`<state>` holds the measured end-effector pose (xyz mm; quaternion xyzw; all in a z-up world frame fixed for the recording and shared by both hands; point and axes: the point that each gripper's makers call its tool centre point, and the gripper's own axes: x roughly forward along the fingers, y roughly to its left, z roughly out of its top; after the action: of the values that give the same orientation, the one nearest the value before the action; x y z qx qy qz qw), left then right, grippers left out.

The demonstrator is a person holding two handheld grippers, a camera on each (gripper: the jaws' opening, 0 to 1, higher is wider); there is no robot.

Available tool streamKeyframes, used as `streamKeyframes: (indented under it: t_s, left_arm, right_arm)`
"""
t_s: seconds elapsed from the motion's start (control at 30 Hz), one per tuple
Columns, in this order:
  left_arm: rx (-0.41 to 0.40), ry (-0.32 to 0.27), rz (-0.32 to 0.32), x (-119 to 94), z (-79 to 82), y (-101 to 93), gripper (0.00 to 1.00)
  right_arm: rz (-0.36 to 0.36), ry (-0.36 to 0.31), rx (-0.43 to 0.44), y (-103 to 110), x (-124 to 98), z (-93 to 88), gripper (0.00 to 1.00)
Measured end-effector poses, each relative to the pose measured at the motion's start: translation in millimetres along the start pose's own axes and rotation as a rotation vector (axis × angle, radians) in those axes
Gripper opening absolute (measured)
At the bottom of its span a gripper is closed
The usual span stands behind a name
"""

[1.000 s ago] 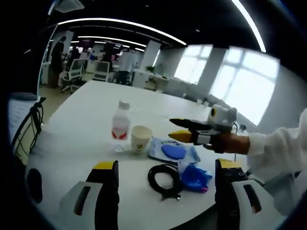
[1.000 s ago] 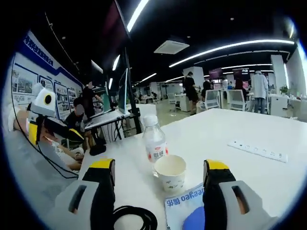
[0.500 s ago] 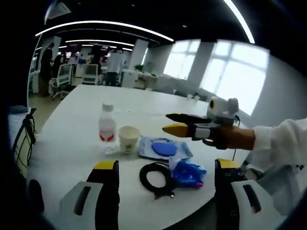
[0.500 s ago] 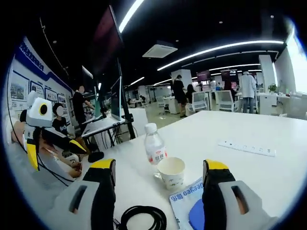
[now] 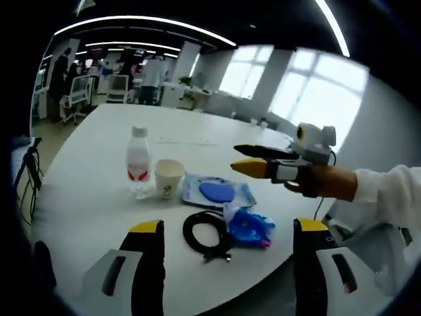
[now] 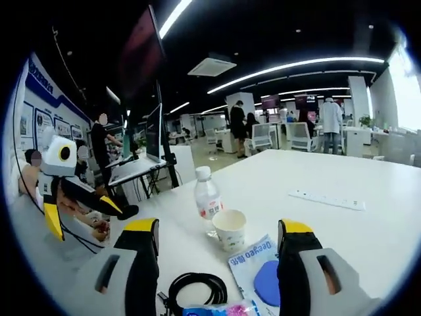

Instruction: Arrange the tabletop items into an orderly group along one side of the table until the central work area is clear of visible clutter.

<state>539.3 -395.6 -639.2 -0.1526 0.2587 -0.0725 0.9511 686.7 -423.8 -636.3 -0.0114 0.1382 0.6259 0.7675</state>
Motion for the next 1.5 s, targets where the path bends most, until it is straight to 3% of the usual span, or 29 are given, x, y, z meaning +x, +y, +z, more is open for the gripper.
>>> streamKeyframes:
  t_s: [0.2,0.3,0.37,0.47,0.63,0.9,1.17,1.5]
  left_arm:
    - [-0.04,-0.015,0.016,-0.1,12.2,10.6,0.77]
    - [0.023,0.006,0.013,2.8,13.4,15.7,0.77]
    - [0.055,0.038,0.045,3.7,13.8,26.6,0.76]
    - [0.039,0.02,0.034,7.4,27.1,26.5,0.76]
    - [0.056,0.027,0.04,24.1,33.4,16.7,0.76]
    - [0.042,0.047,0.025,40.7,33.4,5.9,0.74]
    - [0.01,0.069,0.033,59.6,29.8,11.2,0.73]
    - [-0.029,0.105,0.03,83.4,14.5,10.1,0.72]
  right_arm:
    - [0.002,0.021,-0.015,-2.3,-7.8,-6.7,0.71]
    - [-0.004,0.011,0.02,-5.5,-16.1,-8.9,0.7]
    - [0.004,0.025,0.037,-6.5,-21.9,-12.7,0.7]
    - [0.023,0.053,-0.016,-9.9,-34.4,-14.1,0.7]
    - [0.01,0.047,0.015,-26.3,-50.1,-18.1,0.7]
    - [-0.003,0.032,0.052,-39.9,-67.1,-21.6,0.7]
    - [-0.022,0.032,0.082,-46.9,-84.7,-28.4,0.69]
    - [-0.057,0.048,0.11,-59.5,-103.1,-41.2,0.69]
